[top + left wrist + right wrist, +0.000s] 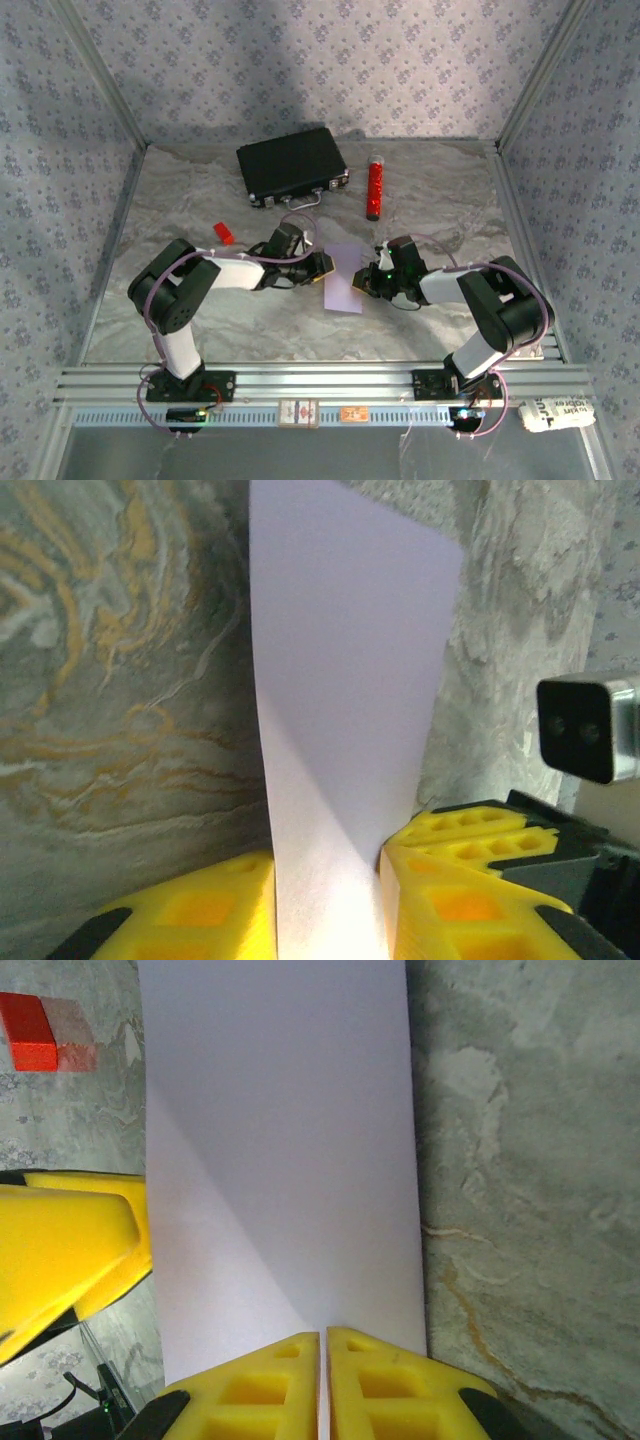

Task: Fold a paper plane with a square sheet of paper (pick it up from the middle)
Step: Third fold the triangle at the center of the table.

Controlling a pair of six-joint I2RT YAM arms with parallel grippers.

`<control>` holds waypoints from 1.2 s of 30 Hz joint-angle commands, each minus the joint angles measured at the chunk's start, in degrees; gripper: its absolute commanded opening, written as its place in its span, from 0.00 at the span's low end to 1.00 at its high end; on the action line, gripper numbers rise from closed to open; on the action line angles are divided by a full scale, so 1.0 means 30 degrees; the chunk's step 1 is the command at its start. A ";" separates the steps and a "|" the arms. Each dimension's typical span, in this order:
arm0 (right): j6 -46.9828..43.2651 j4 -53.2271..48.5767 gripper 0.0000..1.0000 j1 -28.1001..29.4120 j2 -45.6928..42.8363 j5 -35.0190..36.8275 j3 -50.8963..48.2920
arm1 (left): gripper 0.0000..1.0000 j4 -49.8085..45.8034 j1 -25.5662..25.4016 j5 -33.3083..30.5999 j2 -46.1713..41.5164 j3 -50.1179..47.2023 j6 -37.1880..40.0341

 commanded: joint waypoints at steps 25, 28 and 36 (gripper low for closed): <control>-0.5427 -0.7468 0.50 0.0957 -0.8104 0.3421 0.0689 | 0.03 -0.1602 0.0353 0.0453 -0.2215 -0.0552 -0.0704; -0.7636 -0.7583 0.55 0.3170 -0.9728 0.5967 0.0393 | 0.03 -0.1599 0.0456 0.0393 -0.2386 -0.0660 -0.0814; -1.5009 -0.5582 0.73 1.0734 -1.0565 1.2950 -0.0297 | 0.03 -0.1537 0.0613 0.0335 -0.2515 -0.0756 -0.1007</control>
